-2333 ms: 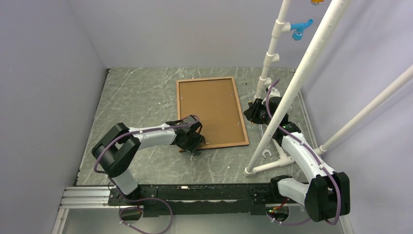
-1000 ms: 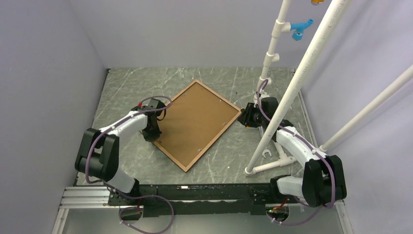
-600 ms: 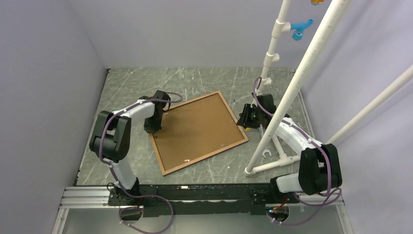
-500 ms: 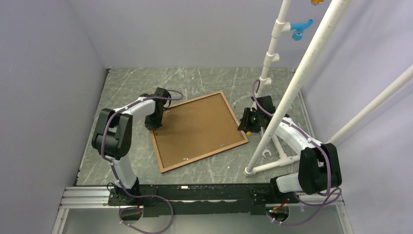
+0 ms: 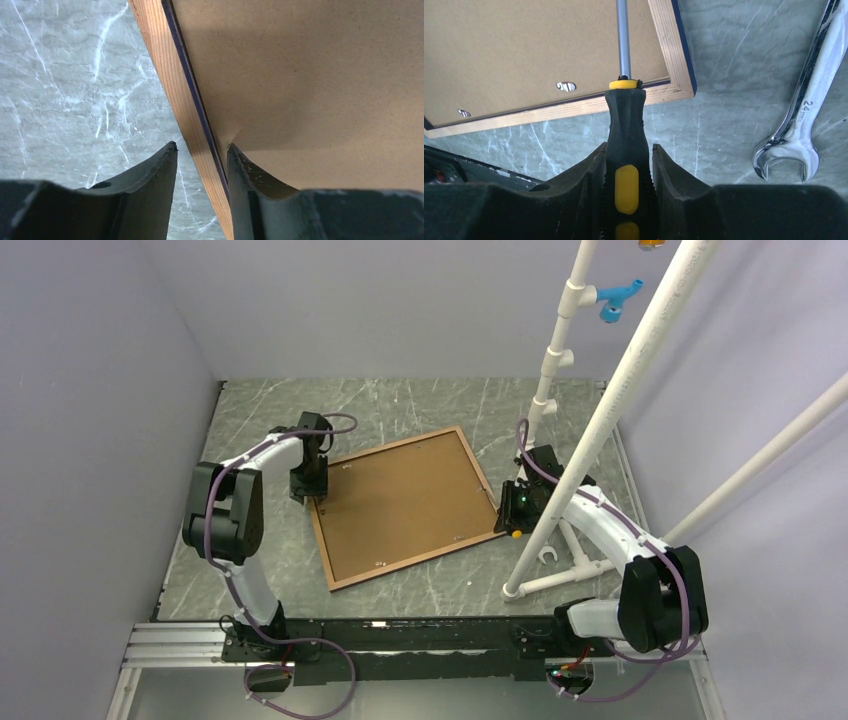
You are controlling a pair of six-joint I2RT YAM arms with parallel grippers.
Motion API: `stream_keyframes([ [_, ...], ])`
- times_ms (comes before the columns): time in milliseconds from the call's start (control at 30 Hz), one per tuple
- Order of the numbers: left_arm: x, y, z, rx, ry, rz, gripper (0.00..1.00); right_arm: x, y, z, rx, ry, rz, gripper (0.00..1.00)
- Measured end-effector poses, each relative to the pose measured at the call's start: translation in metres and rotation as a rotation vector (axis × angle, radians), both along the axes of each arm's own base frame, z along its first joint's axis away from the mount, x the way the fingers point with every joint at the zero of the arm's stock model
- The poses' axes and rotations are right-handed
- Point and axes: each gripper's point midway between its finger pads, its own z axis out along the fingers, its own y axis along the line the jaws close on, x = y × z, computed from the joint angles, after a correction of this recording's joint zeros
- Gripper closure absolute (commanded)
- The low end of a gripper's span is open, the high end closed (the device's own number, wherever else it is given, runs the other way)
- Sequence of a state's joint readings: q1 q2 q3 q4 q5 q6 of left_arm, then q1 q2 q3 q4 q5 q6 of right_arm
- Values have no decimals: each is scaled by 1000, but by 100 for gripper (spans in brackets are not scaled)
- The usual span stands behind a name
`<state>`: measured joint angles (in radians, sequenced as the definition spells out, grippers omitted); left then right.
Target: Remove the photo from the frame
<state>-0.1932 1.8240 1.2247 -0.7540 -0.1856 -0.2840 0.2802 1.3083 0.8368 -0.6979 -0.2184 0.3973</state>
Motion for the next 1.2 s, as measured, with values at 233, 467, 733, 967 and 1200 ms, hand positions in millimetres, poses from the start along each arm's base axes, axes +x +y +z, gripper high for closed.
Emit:
stream_keyframes([
  [233, -3, -7, -2, -43, -8, 15, 81, -8, -1, 1, -9, 22, 3, 100],
  [467, 0, -8, -2, -59, -7, 56, 96, -13, -4, 0, -23, 40, -5, 100],
  [733, 3, -9, -2, -73, -4, 68, 100, -7, -5, -1, -31, 18, -13, 100],
  [967, 4, -9, -3, -72, 2, 66, 100, -2, -1, -15, -33, 13, -7, 100],
  [1200, 4, -9, -3, -73, 3, 58, 100, 0, 7, -25, -34, -1, 39, 100],
])
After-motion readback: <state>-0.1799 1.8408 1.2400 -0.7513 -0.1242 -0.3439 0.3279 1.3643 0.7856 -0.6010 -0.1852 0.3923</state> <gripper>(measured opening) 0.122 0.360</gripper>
